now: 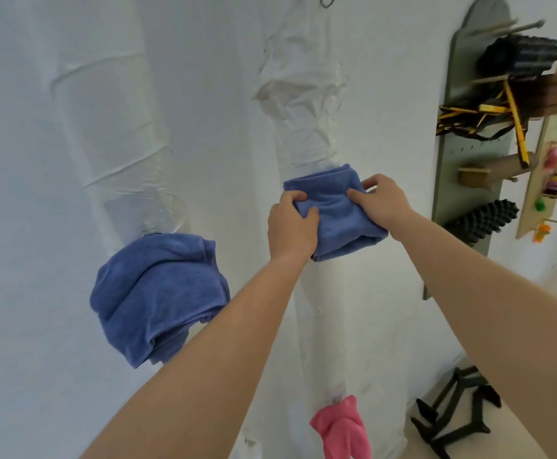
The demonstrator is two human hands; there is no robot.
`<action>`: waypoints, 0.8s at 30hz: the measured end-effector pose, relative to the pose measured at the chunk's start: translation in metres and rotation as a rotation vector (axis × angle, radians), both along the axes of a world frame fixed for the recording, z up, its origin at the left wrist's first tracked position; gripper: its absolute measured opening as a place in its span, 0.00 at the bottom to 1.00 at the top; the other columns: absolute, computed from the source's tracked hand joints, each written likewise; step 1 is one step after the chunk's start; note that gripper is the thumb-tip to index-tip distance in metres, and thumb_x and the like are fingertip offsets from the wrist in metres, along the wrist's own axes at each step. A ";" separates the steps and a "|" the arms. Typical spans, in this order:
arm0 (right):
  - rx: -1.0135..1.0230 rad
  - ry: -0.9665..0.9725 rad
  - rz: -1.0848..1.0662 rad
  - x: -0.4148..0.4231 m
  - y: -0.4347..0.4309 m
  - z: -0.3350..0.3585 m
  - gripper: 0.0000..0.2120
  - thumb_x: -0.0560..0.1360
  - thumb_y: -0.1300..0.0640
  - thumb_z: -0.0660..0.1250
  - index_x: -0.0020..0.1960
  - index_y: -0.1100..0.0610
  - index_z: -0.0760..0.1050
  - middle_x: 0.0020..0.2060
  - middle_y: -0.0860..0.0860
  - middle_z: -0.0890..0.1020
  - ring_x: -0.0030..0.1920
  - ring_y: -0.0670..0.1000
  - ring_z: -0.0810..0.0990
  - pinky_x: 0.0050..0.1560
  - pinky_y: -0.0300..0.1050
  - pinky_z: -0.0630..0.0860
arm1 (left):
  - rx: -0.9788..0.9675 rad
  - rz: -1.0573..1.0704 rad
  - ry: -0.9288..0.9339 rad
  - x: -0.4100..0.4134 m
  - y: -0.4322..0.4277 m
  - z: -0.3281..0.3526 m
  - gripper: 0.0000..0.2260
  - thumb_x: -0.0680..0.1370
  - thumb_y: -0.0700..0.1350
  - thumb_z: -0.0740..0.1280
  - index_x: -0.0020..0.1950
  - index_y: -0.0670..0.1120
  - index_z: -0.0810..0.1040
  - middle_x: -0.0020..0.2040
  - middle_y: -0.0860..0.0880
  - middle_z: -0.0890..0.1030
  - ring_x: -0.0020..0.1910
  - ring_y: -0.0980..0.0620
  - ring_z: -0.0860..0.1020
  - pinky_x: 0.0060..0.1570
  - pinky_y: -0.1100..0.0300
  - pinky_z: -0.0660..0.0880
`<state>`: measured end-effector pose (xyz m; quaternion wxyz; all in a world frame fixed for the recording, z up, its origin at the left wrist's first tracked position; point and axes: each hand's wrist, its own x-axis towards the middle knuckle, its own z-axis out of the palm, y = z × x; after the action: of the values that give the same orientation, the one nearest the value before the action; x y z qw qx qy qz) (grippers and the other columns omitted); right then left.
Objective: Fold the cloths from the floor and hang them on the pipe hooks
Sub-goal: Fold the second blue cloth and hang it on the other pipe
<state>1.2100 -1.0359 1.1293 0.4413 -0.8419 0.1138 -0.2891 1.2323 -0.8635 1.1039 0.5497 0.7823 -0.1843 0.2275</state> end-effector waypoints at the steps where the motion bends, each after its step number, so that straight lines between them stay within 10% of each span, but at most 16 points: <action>1: 0.011 -0.019 0.004 0.002 -0.001 0.000 0.15 0.76 0.47 0.69 0.57 0.54 0.73 0.50 0.54 0.82 0.50 0.57 0.81 0.54 0.51 0.77 | -0.016 0.002 -0.014 0.002 0.000 -0.001 0.13 0.77 0.46 0.68 0.62 0.50 0.75 0.57 0.49 0.79 0.53 0.51 0.79 0.55 0.57 0.77; 5: 0.119 -0.131 -0.012 0.006 -0.006 0.003 0.16 0.71 0.45 0.73 0.52 0.53 0.76 0.46 0.54 0.84 0.47 0.55 0.83 0.52 0.52 0.80 | -0.105 -0.002 -0.069 0.008 -0.001 -0.003 0.13 0.76 0.48 0.70 0.60 0.51 0.76 0.54 0.52 0.80 0.52 0.54 0.78 0.53 0.62 0.75; 14: -0.093 0.326 -0.043 0.004 0.013 -0.017 0.06 0.79 0.55 0.67 0.49 0.55 0.71 0.46 0.49 0.74 0.49 0.51 0.73 0.49 0.40 0.66 | -0.125 -0.040 0.106 0.001 -0.012 -0.045 0.07 0.78 0.54 0.68 0.49 0.52 0.79 0.38 0.55 0.81 0.37 0.57 0.80 0.39 0.63 0.75; 19: 0.142 -0.226 -0.032 0.001 0.002 -0.033 0.10 0.74 0.60 0.71 0.53 0.53 0.76 0.49 0.48 0.80 0.45 0.51 0.81 0.46 0.44 0.78 | 0.126 0.048 0.079 -0.002 -0.005 -0.038 0.11 0.77 0.62 0.63 0.49 0.57 0.79 0.48 0.56 0.77 0.47 0.52 0.78 0.42 0.54 0.78; 24: -0.055 -0.268 0.160 -0.021 0.005 -0.040 0.13 0.78 0.63 0.62 0.52 0.50 0.83 0.50 0.49 0.84 0.50 0.46 0.82 0.54 0.43 0.78 | 0.110 0.051 -0.248 -0.011 -0.003 -0.030 0.05 0.75 0.47 0.69 0.48 0.51 0.74 0.58 0.55 0.70 0.55 0.51 0.73 0.49 0.52 0.77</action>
<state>1.1894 -1.0309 1.0890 0.4511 -0.8139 -0.0216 -0.3656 1.2217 -0.8665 1.0742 0.4731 0.7817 -0.2430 0.3259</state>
